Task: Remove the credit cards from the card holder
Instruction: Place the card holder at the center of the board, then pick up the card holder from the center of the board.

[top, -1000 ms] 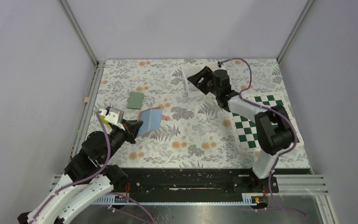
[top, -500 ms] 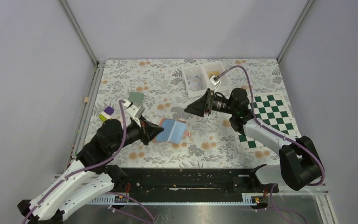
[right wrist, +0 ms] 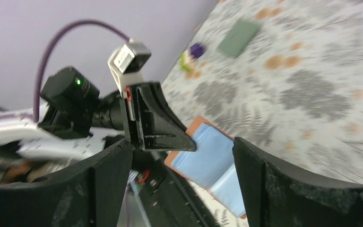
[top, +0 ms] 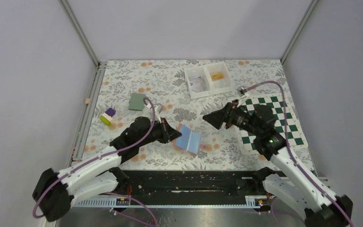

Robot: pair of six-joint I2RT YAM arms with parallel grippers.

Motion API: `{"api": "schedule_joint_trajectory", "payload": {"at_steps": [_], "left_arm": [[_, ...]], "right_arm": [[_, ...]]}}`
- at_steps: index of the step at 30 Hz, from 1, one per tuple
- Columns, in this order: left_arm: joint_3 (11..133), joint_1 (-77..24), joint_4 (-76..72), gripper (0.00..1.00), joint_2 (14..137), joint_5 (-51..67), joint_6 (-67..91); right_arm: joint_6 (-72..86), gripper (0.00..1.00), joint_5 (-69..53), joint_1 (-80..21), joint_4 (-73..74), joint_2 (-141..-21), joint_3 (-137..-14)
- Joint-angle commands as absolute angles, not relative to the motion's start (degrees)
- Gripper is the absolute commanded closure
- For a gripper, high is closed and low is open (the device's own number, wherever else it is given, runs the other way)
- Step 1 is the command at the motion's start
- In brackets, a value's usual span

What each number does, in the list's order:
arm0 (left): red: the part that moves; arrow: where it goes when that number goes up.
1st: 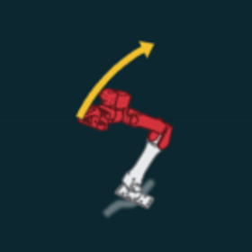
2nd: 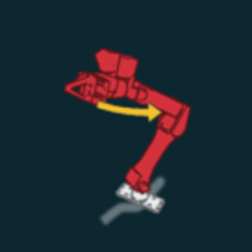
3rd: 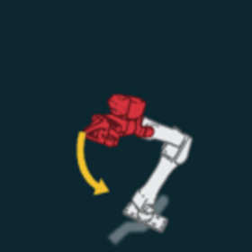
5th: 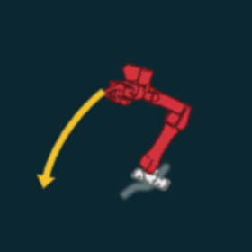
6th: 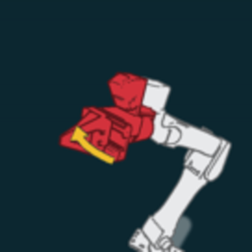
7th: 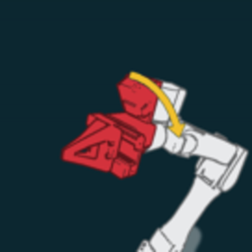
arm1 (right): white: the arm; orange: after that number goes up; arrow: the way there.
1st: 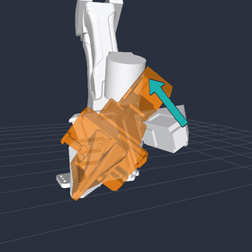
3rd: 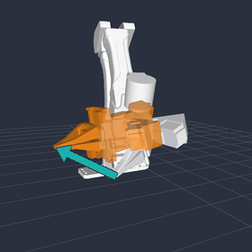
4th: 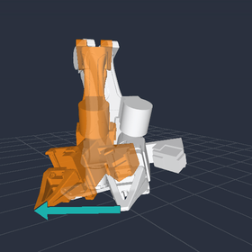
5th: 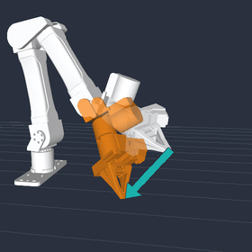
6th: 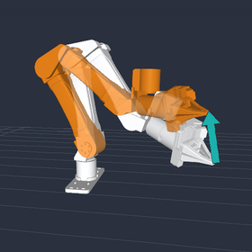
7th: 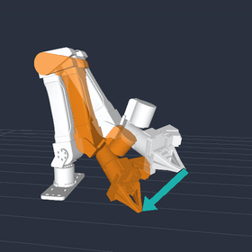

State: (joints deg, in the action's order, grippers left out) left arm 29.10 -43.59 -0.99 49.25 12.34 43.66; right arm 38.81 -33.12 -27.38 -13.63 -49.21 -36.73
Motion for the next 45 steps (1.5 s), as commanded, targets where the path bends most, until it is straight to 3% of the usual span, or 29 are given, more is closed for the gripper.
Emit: {"api": "schedule_joint_trajectory", "payload": {"at_steps": [1,5,8,12,17,24,27,32,36,39,45], "left_arm": [[28.7,-44.5,-18.5,1.0,57.4,10.1,51.4],[28.5,-46.1,-26.4,1.0,64.3,9.2,51.3],[27.7,-46.8,-27.7,1.0,67.9,5.4,51.2],[26.0,-46.9,-27.1,0.92,71.4,2.3,52.6],[23.8,-47.0,-25.5,0.73,73.0,-1.1,54.2],[27.8,-46.9,-7.2,0.52,66.5,-10.2,54.7],[32.3,-46.1,8.4,0.3,61.9,-18.6,55.7],[39.1,-37.0,20.1,0.04,60.6,-28.6,52.0],[43.8,-22.8,18.2,0.02,66.2,-22.0,46.1],[53.6,-15.1,19.6,0.08,76.4,-17.8,39.6],[69.7,-11.6,22.5,0.21,93.6,-25.6,30.2]], "right_arm": [[31.1,0.16,-6.8,-27.4,6.5,-37.6,-36.6],[36.2,0.1,7.5,-27.3,12.4,-27.2,-32.4],[36.4,0.01,9.9,-27.3,17.5,-23.8,-33.0],[35.9,0.0,12.3,-27.3,21.5,-22.7,-33.5],[33.5,0.01,8.0,-27.3,21.0,-22.7,-33.5],[30.4,0.01,3.9,-27.3,21.8,-24.1,-36.6],[30.9,0.01,1.9,-27.3,21.2,-23.6,-36.8],[32.1,0.0,-2.2,-27.3,18.7,-23.3,-35.6],[33.5,0.01,-4.7,-27.3,16.8,-23.4,-34.2],[33.6,0.0,-7.8,-27.3,14.6,-23.1,-33.1],[31.5,0.01,-8.2,-27.3,15.5,-22.0,-35.2]]}}
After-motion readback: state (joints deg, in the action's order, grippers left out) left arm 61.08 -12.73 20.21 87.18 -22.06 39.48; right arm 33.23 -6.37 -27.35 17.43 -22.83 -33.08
